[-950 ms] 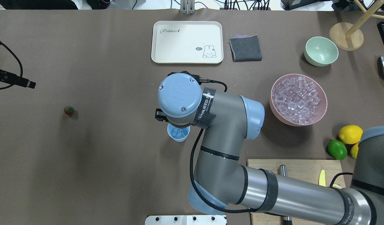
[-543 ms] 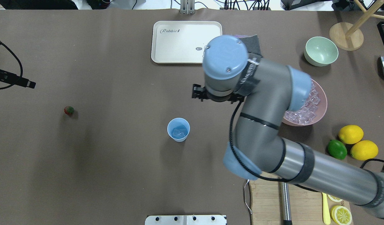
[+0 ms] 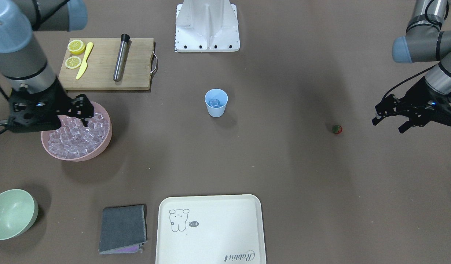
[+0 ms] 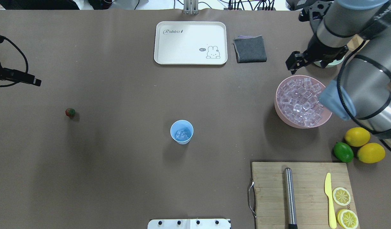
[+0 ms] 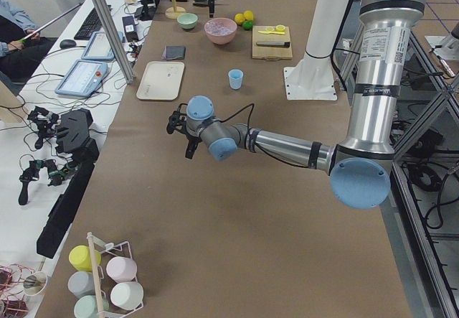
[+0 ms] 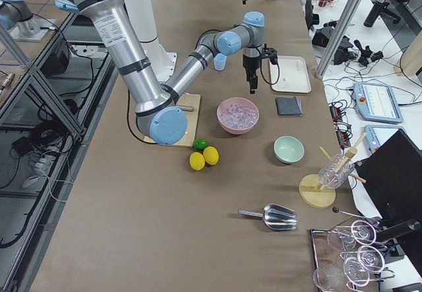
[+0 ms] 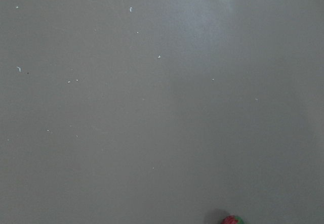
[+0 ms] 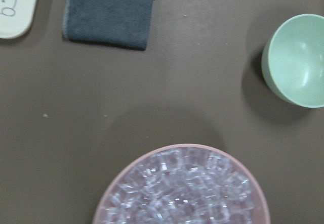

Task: Put ice and strawberries in cup
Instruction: 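Withdraw the right arm toward rest while the left gripper reaches toward the strawberry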

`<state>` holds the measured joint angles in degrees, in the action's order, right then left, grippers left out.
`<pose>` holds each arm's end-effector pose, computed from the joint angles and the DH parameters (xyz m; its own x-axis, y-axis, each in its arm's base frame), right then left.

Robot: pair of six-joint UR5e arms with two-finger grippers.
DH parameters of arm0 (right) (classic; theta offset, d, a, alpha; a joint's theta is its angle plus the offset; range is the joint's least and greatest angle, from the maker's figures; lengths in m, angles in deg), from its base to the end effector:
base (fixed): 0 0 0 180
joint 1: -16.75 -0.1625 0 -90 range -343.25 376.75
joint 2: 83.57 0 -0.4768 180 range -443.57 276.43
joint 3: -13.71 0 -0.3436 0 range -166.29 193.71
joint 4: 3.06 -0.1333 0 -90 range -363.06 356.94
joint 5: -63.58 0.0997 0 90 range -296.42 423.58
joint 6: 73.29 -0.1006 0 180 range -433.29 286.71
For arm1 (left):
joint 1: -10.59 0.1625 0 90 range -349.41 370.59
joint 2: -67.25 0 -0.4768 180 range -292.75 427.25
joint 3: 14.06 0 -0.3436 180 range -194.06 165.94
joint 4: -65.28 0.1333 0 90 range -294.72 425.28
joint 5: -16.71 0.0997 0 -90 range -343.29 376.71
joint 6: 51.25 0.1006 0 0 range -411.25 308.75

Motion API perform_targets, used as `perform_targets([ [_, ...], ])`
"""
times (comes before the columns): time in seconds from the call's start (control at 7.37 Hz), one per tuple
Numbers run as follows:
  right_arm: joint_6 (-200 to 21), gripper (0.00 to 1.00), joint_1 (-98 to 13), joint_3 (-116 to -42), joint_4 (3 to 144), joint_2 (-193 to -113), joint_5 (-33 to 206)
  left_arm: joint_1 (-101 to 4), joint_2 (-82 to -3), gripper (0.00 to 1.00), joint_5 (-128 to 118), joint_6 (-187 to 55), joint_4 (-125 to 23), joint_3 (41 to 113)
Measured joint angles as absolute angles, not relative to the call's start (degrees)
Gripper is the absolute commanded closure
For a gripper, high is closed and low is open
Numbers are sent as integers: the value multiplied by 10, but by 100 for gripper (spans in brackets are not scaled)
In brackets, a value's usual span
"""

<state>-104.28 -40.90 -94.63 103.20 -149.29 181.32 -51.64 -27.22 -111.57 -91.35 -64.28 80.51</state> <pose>-0.2361 -0.5344 0.4000 0.7930 -0.1659 0.5861 0.0830 0.9826 0.1659 0.1709 -0.4770 0.5613 0.5642 0.2174 -0.7965 0.0722 0.9480 0.3099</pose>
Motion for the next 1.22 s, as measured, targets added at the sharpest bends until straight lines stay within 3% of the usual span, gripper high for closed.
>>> perform_targets([
  [0.54,-814,0,-564,-942,987,-1639,1893,-380,-274,6,-956,-1011,-629,820],
  [0.95,-767,0,-596,-942,983,-1672,1901,-340,-275,8,-899,-1011,-616,816],
  [1.22,-765,0,-597,-941,981,-1675,1901,-315,-275,23,-885,-1009,-616,815],
])
